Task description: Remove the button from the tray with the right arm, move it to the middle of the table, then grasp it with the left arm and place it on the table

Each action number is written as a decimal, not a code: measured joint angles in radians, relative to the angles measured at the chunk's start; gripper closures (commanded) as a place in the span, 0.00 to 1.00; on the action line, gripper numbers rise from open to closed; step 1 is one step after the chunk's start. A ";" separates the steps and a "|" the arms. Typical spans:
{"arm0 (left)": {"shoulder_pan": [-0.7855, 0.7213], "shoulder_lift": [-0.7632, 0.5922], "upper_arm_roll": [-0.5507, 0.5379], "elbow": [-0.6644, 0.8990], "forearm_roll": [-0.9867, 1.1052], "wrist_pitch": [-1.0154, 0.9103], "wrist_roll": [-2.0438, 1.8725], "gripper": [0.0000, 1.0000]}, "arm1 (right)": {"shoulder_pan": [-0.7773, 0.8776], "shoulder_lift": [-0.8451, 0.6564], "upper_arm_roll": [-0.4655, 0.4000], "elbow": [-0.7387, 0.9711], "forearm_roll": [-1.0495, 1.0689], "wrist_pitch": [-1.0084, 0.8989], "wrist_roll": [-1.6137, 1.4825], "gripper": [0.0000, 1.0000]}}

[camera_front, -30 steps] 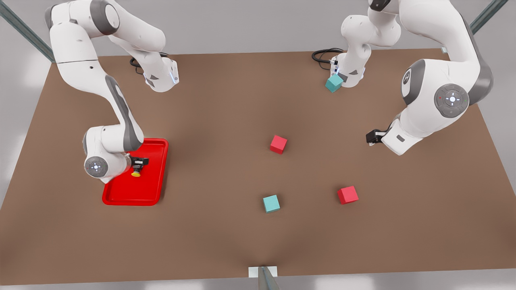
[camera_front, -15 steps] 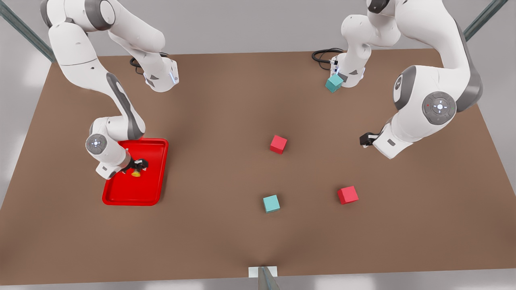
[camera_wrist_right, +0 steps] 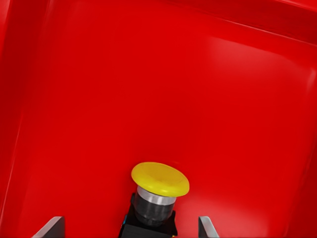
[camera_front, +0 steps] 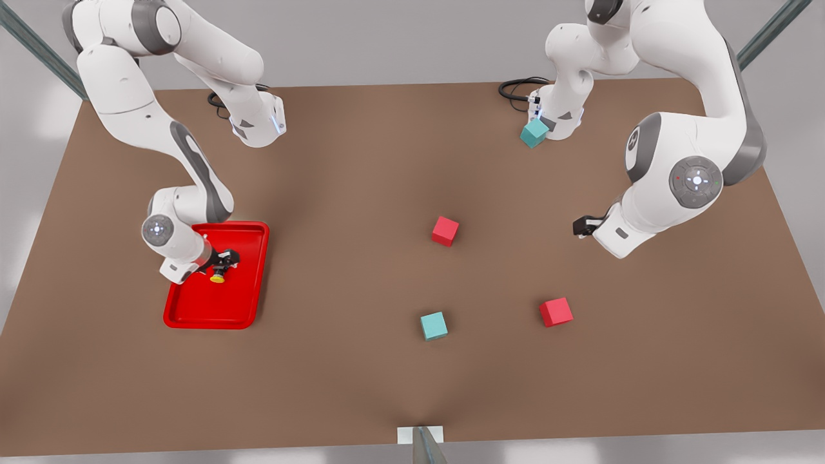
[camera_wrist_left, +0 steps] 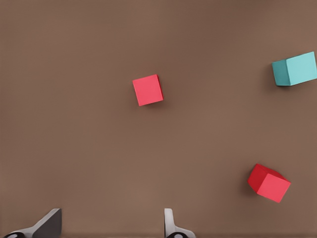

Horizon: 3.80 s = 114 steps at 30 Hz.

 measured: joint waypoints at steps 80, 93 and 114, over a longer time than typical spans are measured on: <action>-0.410 0.193 0.003 -0.435 -0.172 0.503 -0.209 0.00 | 0.447 -0.143 -0.006 0.922 0.185 -1.054 0.807 0.00; -0.422 0.188 0.022 -0.675 -0.056 0.979 -0.210 0.00 | 0.412 -0.151 0.001 0.966 0.180 -1.130 0.565 0.00; -0.386 0.279 0.018 -0.656 -0.043 1.101 -0.192 0.46 | 0.260 -0.151 0.008 1.005 0.259 -1.149 0.405 0.00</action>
